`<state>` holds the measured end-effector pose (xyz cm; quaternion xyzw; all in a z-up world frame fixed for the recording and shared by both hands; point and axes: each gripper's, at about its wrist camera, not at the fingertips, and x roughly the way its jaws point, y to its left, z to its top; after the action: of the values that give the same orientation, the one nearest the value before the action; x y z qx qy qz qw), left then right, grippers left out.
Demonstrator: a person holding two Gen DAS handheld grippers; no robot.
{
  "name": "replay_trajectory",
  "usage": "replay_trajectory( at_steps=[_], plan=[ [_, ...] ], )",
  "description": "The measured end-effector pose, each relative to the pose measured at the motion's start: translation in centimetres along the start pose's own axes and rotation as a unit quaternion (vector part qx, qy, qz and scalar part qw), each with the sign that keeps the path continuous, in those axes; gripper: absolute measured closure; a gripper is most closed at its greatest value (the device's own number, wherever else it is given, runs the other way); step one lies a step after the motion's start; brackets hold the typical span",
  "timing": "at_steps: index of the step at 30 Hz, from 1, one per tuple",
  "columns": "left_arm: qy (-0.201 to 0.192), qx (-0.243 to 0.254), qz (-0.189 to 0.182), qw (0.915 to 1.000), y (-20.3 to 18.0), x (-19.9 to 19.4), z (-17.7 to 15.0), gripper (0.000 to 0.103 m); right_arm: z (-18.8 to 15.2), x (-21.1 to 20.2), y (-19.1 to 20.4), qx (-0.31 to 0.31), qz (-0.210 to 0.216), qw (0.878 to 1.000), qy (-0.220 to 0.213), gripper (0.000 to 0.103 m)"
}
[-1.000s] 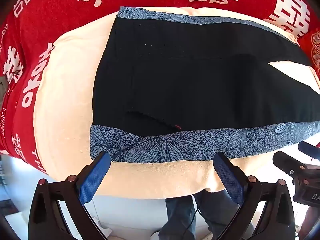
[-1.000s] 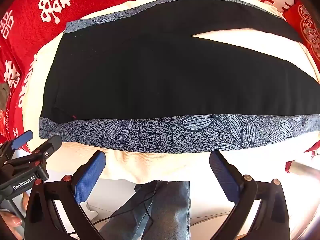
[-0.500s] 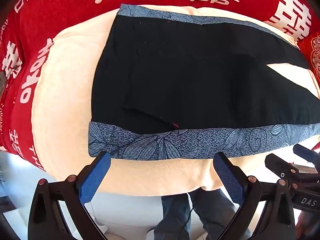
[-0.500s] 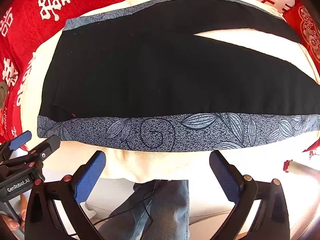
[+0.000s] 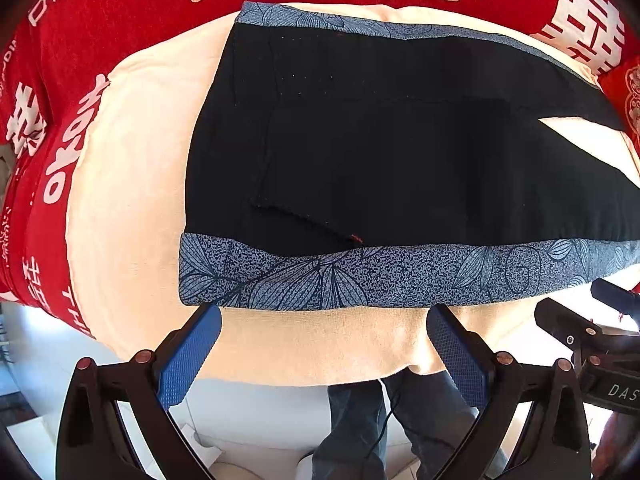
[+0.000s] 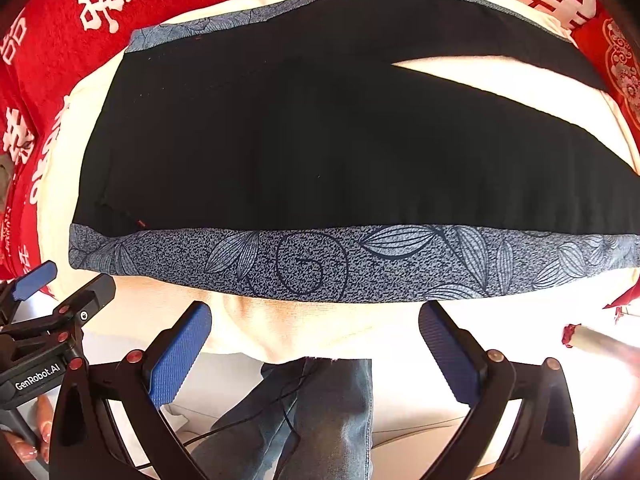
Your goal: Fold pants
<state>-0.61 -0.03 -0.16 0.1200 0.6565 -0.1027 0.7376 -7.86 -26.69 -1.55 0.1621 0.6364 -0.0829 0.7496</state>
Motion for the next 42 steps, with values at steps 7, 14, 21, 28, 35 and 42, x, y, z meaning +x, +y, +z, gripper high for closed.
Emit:
replay_trajectory(
  at_steps=[7,14,21,28,35,42],
  plan=[
    [0.007,-0.004,-0.001,1.0000,0.00,0.35,0.11,0.000,-0.46,0.09,0.36,-0.001,0.015,1.000,0.007,0.000],
    [0.009,-0.008,0.003,0.9999,0.09,0.68,0.42,0.000,-0.16,0.07,0.46,-0.001,-0.006,1.000,0.007,0.000],
    [0.011,-0.009,0.008,0.9999,0.17,0.82,-0.07,0.000,-0.03,-0.28,0.30,0.012,-0.014,1.000,0.001,0.000],
    [0.008,-0.007,0.010,0.9999,0.16,0.77,-0.23,0.000,-0.19,-0.14,0.23,0.019,-0.011,1.000,0.004,0.000],
    [0.010,-0.011,0.010,0.9998,0.35,0.93,-0.33,0.000,-0.32,-0.21,-0.12,0.028,-0.001,1.000,-0.001,0.000],
    [0.010,-0.009,-0.001,0.9999,0.40,1.02,-0.34,0.000,-0.32,-0.08,-0.04,0.031,0.003,1.000,-0.001,0.000]
  ],
)
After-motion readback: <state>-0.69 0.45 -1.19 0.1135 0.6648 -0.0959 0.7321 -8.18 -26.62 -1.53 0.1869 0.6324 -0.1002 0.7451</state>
